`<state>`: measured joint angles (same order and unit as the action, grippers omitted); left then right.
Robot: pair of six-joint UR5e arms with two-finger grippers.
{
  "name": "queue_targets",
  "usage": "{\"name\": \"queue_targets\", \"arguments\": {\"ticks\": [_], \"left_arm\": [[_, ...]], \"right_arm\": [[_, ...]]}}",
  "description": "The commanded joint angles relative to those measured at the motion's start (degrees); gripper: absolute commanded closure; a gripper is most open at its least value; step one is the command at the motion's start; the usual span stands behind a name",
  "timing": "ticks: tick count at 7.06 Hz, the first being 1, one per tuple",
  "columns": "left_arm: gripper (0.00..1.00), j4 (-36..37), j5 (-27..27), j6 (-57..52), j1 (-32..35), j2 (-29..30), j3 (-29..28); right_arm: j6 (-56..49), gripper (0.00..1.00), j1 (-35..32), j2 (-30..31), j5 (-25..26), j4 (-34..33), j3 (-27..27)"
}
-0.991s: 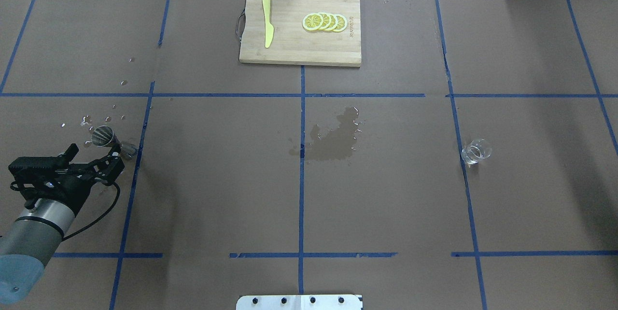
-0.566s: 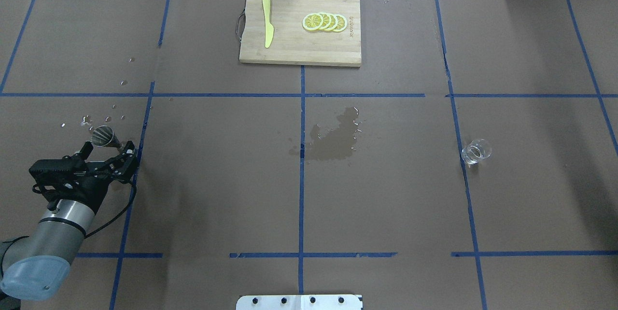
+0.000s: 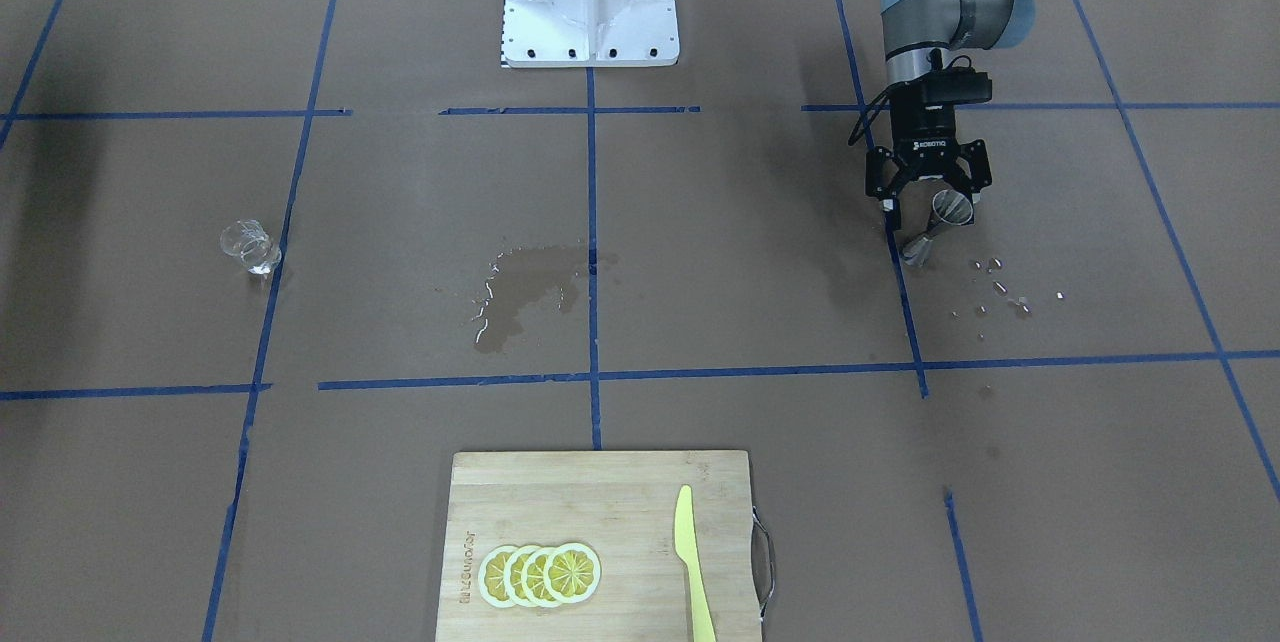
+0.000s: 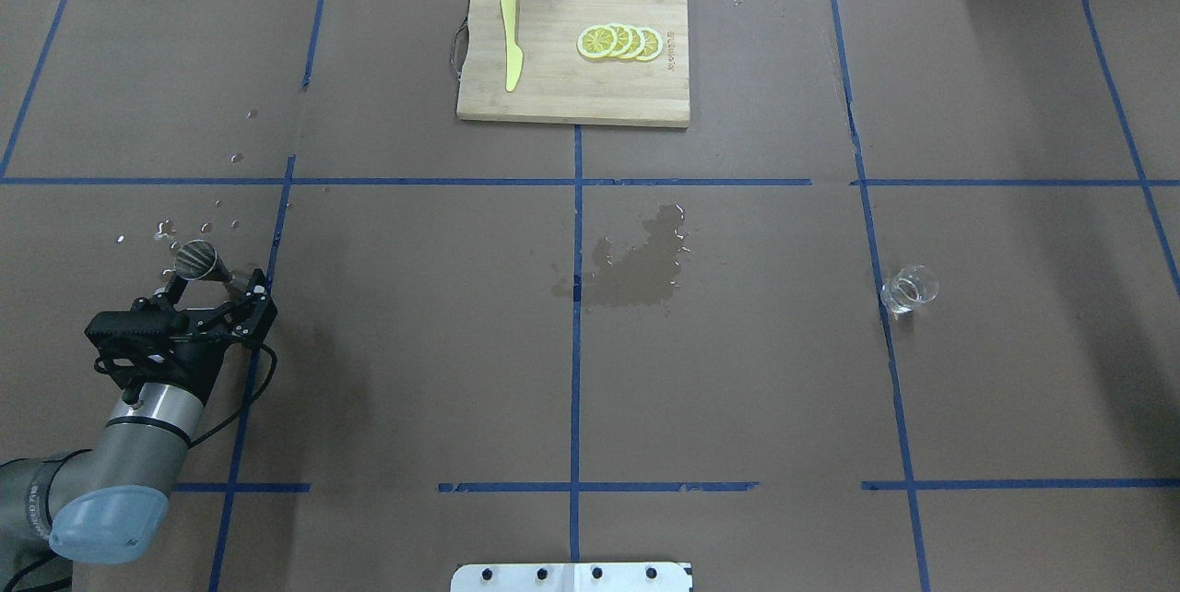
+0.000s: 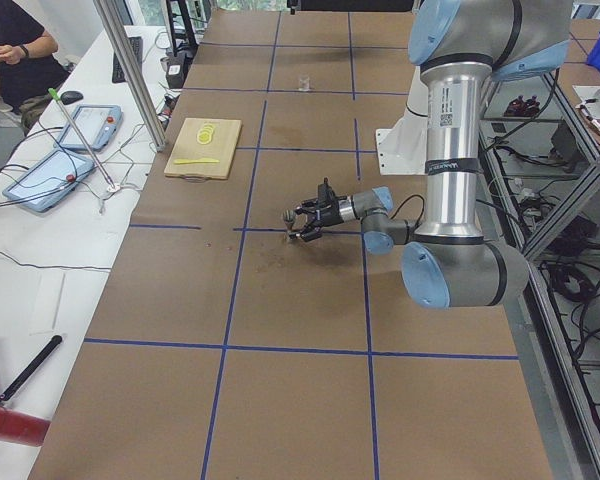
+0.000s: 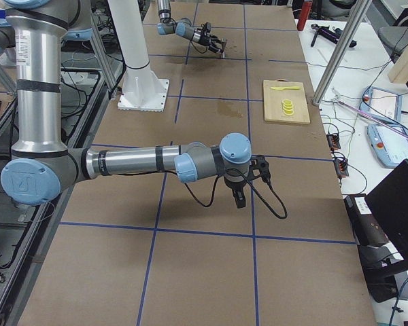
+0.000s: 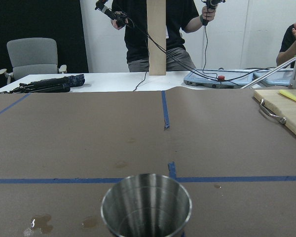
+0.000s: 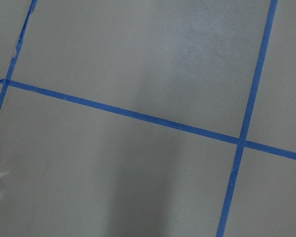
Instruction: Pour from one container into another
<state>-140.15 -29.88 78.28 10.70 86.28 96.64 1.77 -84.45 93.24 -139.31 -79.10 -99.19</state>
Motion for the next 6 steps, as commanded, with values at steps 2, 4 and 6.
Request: {"name": "queue_targets", "arguments": {"ticks": [2,4,6], "left_arm": [[0.07,-0.04,0.00,-0.06,-0.06,2.22,-3.03],[0.11,-1.78,-0.44,-0.41,-0.06,2.23,-3.30],[0.23,-8.88,-0.53,-2.50,-0.06,2.14,-6.54]], "right_arm": [[-0.10,0.00,-0.01,0.01,0.09,0.00,-0.04],[-0.10,0.00,-0.01,0.01,0.18,0.00,-0.13],[-0.10,0.00,-0.10,-0.07,0.18,0.44,-0.13]]}}
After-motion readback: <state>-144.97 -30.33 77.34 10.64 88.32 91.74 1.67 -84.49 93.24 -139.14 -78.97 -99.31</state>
